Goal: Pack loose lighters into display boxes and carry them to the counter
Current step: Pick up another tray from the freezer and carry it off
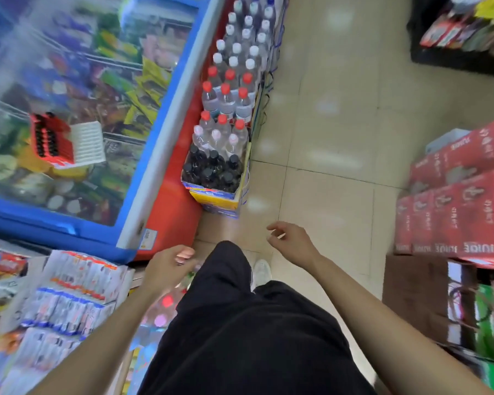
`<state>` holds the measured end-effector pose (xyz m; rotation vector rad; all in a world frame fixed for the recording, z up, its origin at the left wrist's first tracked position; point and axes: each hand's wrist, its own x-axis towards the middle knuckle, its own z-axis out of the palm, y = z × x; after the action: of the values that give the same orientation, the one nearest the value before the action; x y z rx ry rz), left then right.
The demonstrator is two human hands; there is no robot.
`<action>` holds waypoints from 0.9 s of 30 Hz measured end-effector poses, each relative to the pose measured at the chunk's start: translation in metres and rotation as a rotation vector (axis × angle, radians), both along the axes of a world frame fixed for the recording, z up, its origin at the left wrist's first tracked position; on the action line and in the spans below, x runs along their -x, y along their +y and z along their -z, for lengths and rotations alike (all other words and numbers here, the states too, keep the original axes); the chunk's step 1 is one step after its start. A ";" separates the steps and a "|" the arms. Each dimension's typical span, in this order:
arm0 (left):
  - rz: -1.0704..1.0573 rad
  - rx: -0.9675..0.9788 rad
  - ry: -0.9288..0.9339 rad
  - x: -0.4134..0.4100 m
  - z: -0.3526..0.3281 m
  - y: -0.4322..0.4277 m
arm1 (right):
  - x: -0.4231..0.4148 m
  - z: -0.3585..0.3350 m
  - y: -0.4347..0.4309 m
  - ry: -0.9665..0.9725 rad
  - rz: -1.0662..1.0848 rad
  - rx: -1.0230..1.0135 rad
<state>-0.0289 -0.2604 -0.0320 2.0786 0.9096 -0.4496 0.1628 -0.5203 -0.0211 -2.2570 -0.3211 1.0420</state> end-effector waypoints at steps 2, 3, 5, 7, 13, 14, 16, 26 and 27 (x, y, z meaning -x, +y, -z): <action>-0.066 0.001 0.004 -0.007 0.001 0.016 | -0.029 -0.007 0.037 -0.034 -0.077 -0.030; -0.097 0.000 -0.003 -0.011 0.002 0.025 | -0.041 -0.010 0.056 -0.046 -0.105 -0.046; -0.162 0.013 -0.023 -0.022 0.005 0.045 | -0.060 -0.013 0.093 -0.060 -0.146 -0.071; -0.246 0.032 -0.066 -0.035 0.008 0.067 | -0.075 -0.013 0.129 -0.059 -0.184 -0.088; -0.526 -0.022 -0.301 -0.077 0.003 0.145 | -0.104 -0.007 0.224 -0.008 -0.293 -0.076; -0.571 -0.051 -0.358 -0.085 -0.003 0.159 | -0.107 -0.007 0.237 0.005 -0.304 -0.074; -0.643 -0.143 -0.456 -0.100 -0.015 0.185 | -0.114 -0.005 0.262 0.036 -0.318 -0.068; -0.833 -0.610 -0.242 -0.109 -0.036 0.340 | -0.146 -0.003 0.413 -0.038 -0.599 0.006; -0.829 -0.494 -0.173 -0.107 -0.035 0.347 | -0.146 -0.004 0.430 -0.009 -0.606 0.020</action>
<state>0.0777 0.0864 0.0029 1.8751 1.7707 0.4250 0.3092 -0.0907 -0.0168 -2.2285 -1.0476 1.3275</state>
